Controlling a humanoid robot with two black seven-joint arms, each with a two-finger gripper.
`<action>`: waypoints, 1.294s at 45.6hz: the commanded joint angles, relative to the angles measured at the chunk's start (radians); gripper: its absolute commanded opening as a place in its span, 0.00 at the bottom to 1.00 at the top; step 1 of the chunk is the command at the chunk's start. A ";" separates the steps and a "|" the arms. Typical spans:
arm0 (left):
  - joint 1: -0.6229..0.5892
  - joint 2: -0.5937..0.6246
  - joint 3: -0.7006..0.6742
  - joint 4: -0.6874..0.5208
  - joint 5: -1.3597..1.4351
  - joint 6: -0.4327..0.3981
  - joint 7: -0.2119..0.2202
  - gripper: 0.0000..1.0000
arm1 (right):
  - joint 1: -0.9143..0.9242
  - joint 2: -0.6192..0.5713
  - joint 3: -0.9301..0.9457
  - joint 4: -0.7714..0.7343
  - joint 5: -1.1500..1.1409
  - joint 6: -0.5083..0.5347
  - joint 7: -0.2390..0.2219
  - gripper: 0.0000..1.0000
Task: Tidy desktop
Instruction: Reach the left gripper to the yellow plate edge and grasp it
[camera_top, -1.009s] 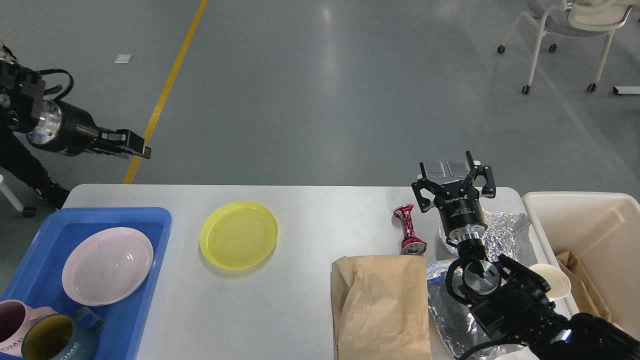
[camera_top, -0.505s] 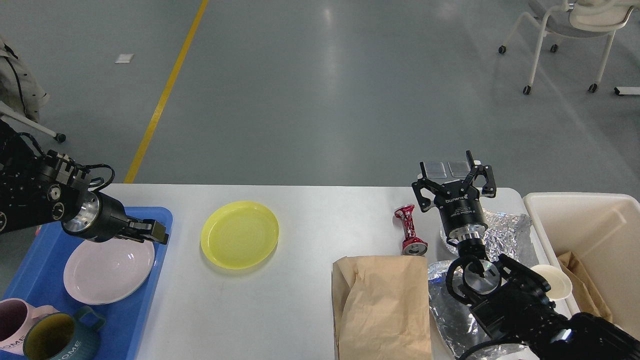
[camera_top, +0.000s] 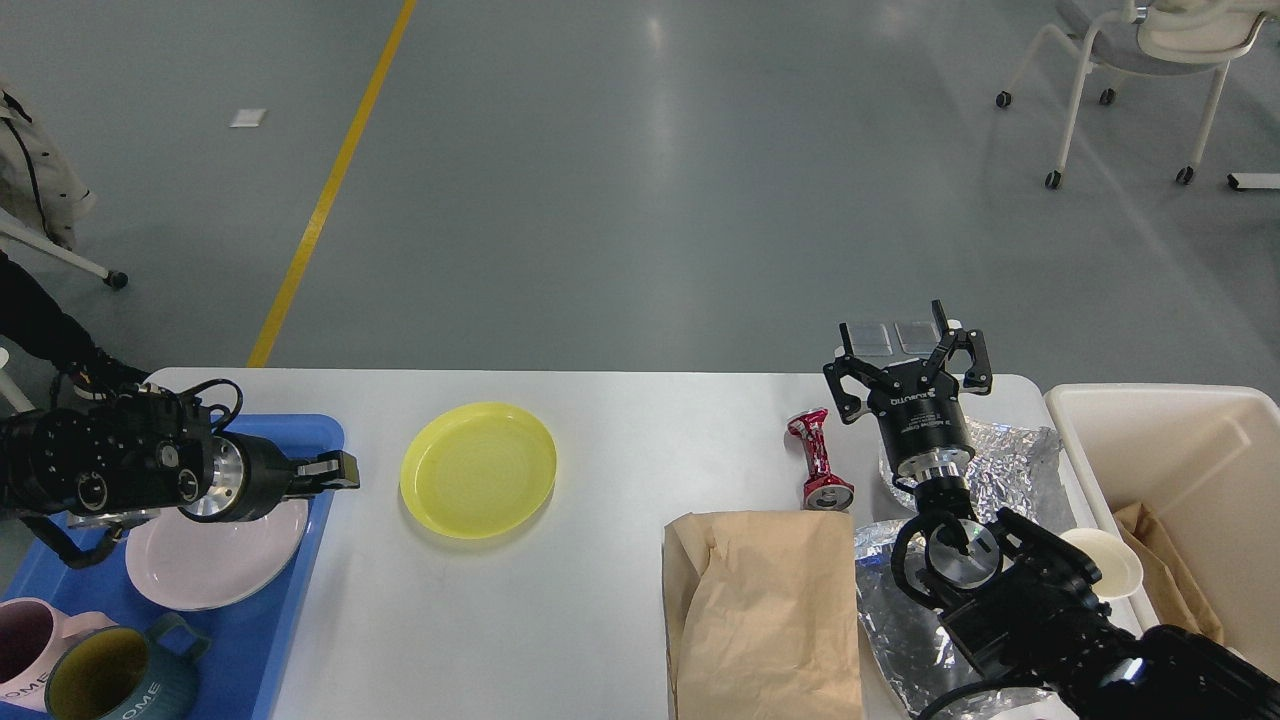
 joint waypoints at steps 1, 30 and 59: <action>0.077 -0.002 -0.099 0.010 -0.007 0.069 0.051 0.52 | 0.000 -0.001 0.000 0.000 0.000 0.000 0.000 1.00; 0.204 -0.132 -0.283 0.133 -0.036 0.163 0.196 0.50 | 0.000 -0.001 0.000 0.002 0.000 0.000 0.000 1.00; 0.257 -0.217 -0.334 0.211 -0.030 0.178 0.253 0.29 | 0.000 -0.001 0.000 0.000 0.000 0.000 0.000 1.00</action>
